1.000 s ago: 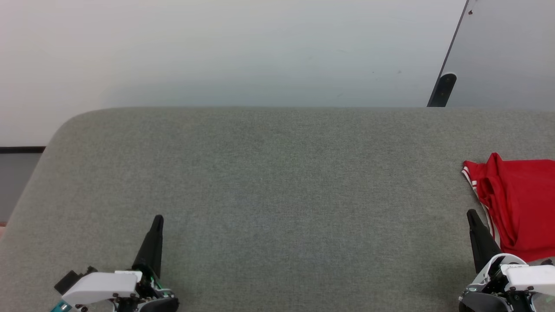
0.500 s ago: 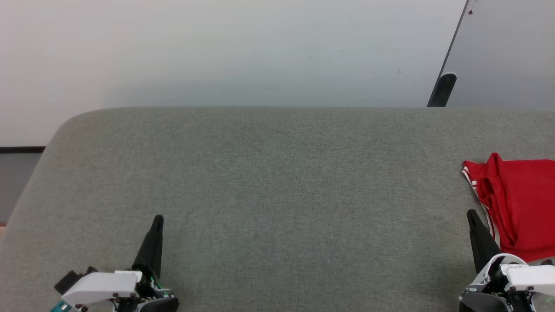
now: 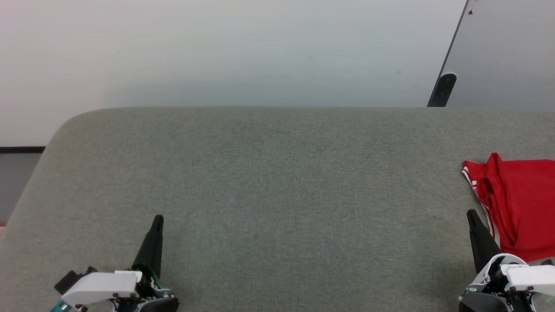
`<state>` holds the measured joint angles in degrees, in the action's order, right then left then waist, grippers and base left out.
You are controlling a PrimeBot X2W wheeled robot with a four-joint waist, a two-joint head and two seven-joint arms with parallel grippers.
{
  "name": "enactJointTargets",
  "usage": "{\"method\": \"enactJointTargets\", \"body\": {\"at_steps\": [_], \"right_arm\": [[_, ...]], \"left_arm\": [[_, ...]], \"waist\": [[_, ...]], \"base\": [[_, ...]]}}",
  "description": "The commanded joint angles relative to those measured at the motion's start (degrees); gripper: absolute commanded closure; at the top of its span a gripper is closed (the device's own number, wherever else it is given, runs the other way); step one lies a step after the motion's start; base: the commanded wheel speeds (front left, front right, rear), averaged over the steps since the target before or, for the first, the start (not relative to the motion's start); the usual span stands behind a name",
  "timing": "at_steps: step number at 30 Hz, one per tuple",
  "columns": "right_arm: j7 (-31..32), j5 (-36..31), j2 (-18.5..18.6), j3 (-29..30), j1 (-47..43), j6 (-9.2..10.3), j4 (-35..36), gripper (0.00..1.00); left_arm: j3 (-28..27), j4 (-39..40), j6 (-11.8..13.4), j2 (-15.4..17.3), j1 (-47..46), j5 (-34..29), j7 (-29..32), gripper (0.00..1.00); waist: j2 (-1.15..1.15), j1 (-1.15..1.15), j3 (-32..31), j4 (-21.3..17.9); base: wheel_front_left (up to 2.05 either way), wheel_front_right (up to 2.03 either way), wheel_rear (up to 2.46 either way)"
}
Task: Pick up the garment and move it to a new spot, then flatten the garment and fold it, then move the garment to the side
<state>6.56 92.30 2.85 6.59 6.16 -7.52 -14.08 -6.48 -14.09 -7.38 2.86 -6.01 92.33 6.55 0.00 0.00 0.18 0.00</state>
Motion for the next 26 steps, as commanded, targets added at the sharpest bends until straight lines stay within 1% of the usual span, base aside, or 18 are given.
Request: {"method": "enactJointTargets", "body": {"at_steps": [1,26], "right_arm": [[0.0,0.2,-0.1,0.0,0.1,0.06,0.1,1.00],[0.0,0.2,-0.1,0.0,0.1,0.06,0.1,1.00]], "left_arm": [[-0.1,0.1,-0.2,-0.1,-0.5,0.2,0.2,1.00],[-0.1,0.1,-0.2,-0.1,-0.5,0.2,0.2,1.00]], "waist": [[0.00,0.00,0.0,0.0],[0.00,0.00,0.0,0.0]], "base": [[0.00,0.00,0.00],[0.00,0.00,0.00]]}}
